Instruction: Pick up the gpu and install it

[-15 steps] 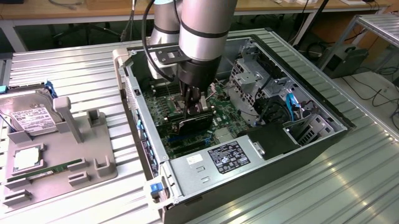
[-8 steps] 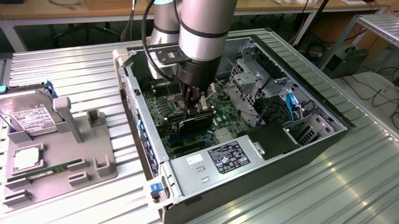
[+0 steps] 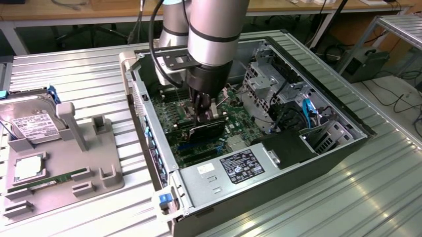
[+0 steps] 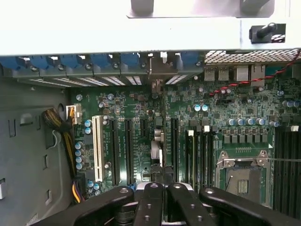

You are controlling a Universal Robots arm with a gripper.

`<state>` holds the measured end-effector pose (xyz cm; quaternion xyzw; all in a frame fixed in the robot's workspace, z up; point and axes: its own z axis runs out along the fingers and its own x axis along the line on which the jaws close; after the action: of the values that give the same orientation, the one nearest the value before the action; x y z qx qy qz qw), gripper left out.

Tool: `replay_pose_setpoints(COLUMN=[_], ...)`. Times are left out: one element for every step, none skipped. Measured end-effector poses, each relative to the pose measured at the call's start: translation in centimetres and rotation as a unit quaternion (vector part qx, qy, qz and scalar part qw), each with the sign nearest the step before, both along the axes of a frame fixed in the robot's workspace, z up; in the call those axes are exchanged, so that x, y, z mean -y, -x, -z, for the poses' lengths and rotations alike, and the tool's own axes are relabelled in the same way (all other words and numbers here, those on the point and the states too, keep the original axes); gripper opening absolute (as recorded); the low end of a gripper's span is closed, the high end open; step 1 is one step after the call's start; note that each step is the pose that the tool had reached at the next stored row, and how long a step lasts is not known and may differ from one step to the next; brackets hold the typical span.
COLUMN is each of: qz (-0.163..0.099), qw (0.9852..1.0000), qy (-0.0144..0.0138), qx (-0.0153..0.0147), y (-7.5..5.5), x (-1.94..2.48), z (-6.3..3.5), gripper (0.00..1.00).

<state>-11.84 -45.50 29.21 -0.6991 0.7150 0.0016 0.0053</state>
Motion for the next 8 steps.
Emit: replay_pose_setpoints(qz=[0.0, 0.0, 0.0, 0.0, 0.0, 0.0, 0.0, 0.0], qw=[1.0, 1.0, 1.0, 1.0, 1.0, 1.0, 1.0, 1.0], qy=[0.0, 0.0, 0.0, 0.0, 0.0, 0.0, 0.0, 0.0004], qx=[0.0002, 0.0007, 0.0012, 0.0014, 0.0015, 0.0016, 0.0016, 0.0014], y=[0.2, 0.4, 0.4, 0.5, 0.5, 0.5, 0.5, 0.5], x=[-0.01, -0.08, -0.2, -0.27, -0.33, -0.36, -0.36, -0.35], z=[0.15, 0.39, 0.64, 0.81, 1.01, 1.27, 1.45, 1.75], gripper=[0.11, 0.11, 0.11, 0.11, 0.11, 0.11, 0.11, 0.11])
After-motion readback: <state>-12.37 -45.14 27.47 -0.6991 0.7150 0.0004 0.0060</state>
